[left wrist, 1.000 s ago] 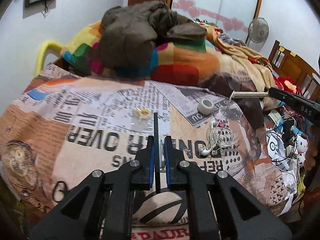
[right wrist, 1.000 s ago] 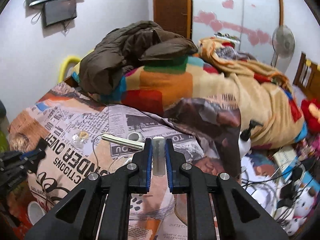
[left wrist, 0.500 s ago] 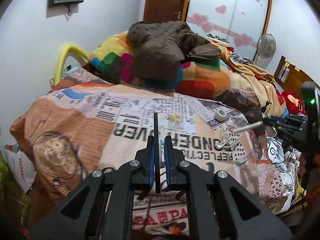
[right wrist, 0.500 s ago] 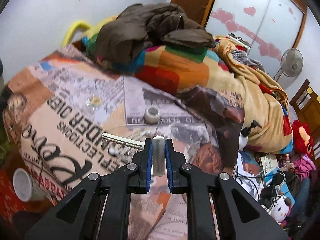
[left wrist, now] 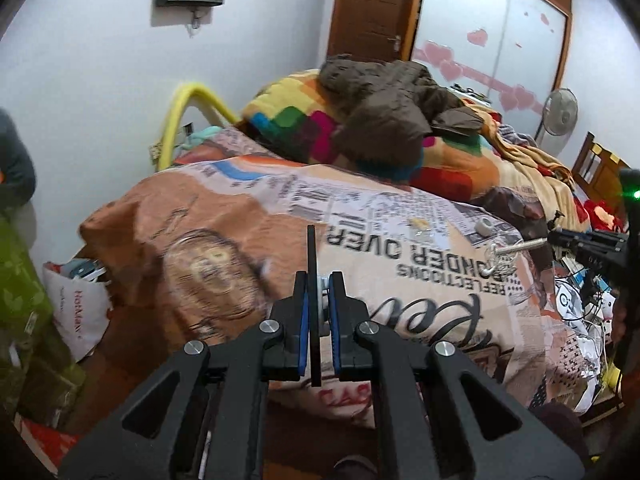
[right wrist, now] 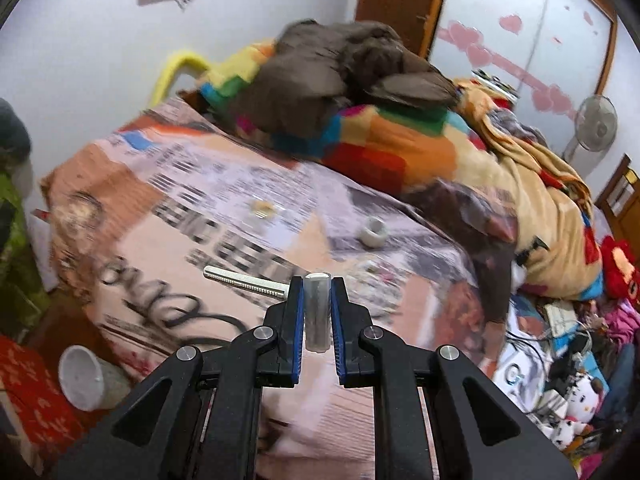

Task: Collect trash
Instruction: 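Carry both held items off the bed over the white floor bin, then open the right tool to drop the cylinder while the left tool drops its item into the bin, then move both open tools back up to the items on the bed, then close the left tool on the white earphone cable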

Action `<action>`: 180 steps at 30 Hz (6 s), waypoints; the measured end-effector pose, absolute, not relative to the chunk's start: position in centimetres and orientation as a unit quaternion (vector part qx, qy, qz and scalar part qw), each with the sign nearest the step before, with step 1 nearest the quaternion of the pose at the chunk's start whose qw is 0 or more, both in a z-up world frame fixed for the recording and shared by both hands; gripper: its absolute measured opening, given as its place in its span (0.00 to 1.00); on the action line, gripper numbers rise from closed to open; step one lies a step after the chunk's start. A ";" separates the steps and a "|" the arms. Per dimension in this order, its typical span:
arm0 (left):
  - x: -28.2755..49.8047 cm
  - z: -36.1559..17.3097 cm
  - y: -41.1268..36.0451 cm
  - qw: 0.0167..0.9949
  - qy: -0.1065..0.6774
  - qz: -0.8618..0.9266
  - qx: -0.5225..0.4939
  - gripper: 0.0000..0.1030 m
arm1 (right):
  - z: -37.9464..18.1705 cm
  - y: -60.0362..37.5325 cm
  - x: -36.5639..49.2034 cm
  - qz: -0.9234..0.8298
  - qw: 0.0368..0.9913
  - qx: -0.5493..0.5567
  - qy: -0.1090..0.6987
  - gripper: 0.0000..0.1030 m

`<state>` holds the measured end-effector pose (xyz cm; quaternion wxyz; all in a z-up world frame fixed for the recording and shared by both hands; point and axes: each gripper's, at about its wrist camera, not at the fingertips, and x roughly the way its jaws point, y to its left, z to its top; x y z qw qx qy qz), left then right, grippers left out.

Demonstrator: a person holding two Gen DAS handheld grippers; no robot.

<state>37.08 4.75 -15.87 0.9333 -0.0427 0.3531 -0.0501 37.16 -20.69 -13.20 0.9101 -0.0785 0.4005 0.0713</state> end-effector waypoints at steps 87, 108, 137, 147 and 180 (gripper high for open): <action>22.2 -42.1 30.9 0.781 0.536 0.160 -0.278 0.22 | -35.3 19.5 26.8 0.359 0.682 -0.150 0.619 0.14; 19.9 -28.7 25.9 0.847 0.456 0.183 -0.204 0.43 | -22.6 11.8 24.4 0.385 0.779 -0.123 0.479 0.52; 30.2 -13.9 5.3 0.921 0.380 0.035 -0.079 0.56 | -12.5 -14.4 29.4 0.190 0.917 -0.042 0.348 0.69; 36.9 -15.8 -4.1 0.912 0.407 -0.042 -0.033 0.57 | -15.4 -24.7 33.3 0.092 0.921 -0.019 0.378 0.69; 54.5 -29.3 -29.2 0.839 0.498 -0.219 0.016 0.56 | -22.8 -38.7 40.8 0.015 0.899 -0.002 0.437 0.69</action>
